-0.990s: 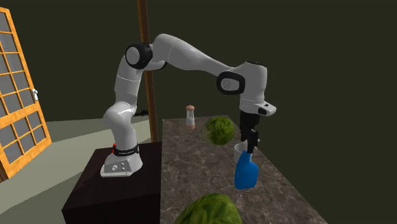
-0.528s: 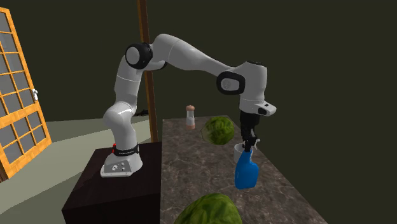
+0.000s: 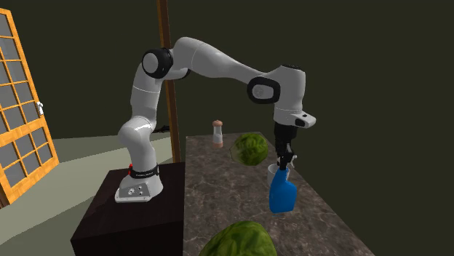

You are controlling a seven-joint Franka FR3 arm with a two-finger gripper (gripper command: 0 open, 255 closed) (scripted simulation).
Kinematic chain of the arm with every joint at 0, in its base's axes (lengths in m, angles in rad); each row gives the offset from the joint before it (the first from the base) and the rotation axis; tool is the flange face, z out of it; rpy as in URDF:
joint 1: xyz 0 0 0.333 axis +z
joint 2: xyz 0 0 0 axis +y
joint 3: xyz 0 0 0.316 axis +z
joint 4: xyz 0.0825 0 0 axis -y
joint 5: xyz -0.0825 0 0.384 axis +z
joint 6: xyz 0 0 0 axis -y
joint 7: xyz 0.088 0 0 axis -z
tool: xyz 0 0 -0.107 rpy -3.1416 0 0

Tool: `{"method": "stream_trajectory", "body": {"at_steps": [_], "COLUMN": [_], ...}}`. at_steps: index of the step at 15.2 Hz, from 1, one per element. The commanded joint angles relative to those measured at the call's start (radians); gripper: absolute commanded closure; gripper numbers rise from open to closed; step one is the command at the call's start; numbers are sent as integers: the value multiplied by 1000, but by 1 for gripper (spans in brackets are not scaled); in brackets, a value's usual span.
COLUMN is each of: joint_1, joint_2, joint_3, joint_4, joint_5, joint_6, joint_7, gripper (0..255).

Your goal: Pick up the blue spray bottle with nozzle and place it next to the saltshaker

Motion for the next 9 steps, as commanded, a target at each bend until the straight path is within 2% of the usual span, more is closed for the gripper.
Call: {"method": "stream_trajectory", "body": {"at_steps": [1, 9], "joint_1": [-1, -4], "joint_2": [-1, -16], "joint_3": [-1, -6], "joint_4": [28, 116], "joint_5": [-1, -11], "joint_6": [-28, -130], "joint_7": [2, 9], "gripper": [255, 255]}}
